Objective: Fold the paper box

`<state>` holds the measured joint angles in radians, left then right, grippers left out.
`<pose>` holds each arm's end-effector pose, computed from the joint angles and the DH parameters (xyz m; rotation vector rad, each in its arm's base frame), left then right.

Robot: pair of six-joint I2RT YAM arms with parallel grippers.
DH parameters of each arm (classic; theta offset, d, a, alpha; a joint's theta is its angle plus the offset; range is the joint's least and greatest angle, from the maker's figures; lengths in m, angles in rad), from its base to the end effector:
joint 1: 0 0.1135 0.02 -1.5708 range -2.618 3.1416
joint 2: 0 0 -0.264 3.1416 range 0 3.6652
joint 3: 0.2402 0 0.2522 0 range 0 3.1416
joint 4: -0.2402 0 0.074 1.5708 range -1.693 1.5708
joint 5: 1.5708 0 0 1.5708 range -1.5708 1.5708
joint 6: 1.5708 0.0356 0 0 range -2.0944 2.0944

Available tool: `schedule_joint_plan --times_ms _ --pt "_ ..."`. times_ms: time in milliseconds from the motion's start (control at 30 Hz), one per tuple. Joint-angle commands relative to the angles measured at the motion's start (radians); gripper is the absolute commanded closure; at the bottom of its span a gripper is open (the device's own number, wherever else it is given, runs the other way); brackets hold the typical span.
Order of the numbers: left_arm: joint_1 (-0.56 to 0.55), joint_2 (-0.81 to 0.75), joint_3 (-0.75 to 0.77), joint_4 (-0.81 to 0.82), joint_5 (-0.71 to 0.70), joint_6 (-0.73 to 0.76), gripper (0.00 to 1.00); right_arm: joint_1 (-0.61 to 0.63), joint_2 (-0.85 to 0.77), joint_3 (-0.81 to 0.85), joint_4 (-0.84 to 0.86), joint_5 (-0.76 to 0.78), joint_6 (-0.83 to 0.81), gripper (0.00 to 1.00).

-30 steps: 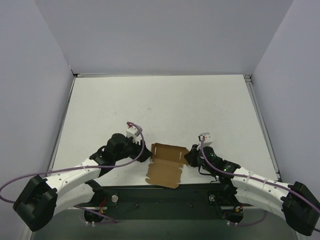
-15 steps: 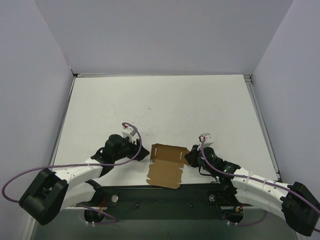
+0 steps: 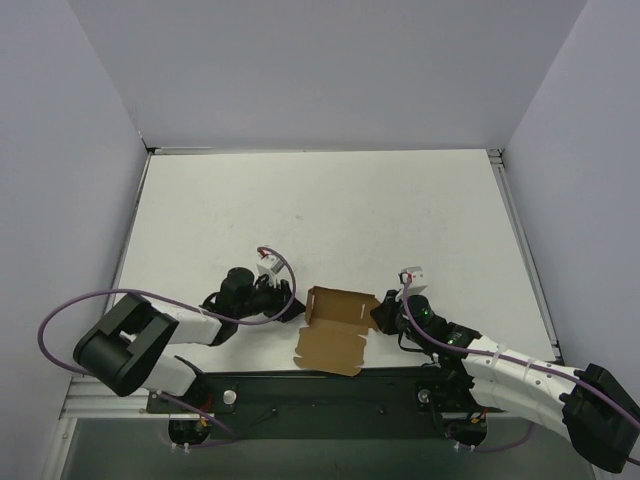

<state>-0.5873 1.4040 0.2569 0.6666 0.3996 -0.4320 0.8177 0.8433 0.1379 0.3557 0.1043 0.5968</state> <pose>0.1807 -0.1369 0.1258 0.4319 2.1324 -1.0207 0.1208 0.1234 0.1600 -0.1487 2.0072 0.8347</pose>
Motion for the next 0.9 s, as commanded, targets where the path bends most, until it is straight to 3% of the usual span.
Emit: schedule_joint_plan --times_ms 0,233,633,867 --pt "0.004 0.049 0.022 0.166 0.064 0.01 0.47 -0.005 0.003 -0.011 0.034 0.015 -0.02 1.0" --pt "0.004 0.047 0.01 0.223 0.091 -0.016 0.48 -0.005 0.01 -0.015 0.042 0.024 -0.014 1.0" --pt "0.004 -0.12 -0.05 0.148 0.058 -0.007 0.37 -0.003 0.011 -0.003 0.016 0.055 -0.046 1.0" --pt "0.001 -0.194 -0.004 0.004 0.018 0.032 0.3 -0.002 0.065 0.029 0.022 0.052 -0.066 1.0"
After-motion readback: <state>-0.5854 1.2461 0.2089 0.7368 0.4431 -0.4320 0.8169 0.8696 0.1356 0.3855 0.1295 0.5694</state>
